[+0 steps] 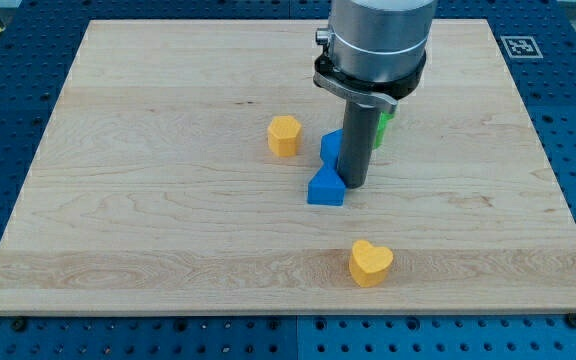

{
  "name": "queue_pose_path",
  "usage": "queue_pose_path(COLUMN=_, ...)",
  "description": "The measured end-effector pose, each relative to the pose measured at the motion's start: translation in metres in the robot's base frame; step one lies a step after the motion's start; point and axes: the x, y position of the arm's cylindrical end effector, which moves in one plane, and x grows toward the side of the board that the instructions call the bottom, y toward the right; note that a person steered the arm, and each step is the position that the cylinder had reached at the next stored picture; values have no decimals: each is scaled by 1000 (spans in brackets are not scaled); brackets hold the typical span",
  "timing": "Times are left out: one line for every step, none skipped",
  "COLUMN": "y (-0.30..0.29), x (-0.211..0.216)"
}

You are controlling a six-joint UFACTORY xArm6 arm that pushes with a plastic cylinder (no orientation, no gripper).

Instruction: Move the blue cube left a bit

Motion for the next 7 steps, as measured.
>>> queue_pose_path(y=24, x=3)
queue_pose_path(y=40, x=5)
queue_pose_path(y=40, x=5)
queue_pose_path(y=40, x=-10)
queue_pose_path(y=40, x=-31)
queue_pose_path(y=40, x=-31)
queue_pose_path(y=27, x=-31)
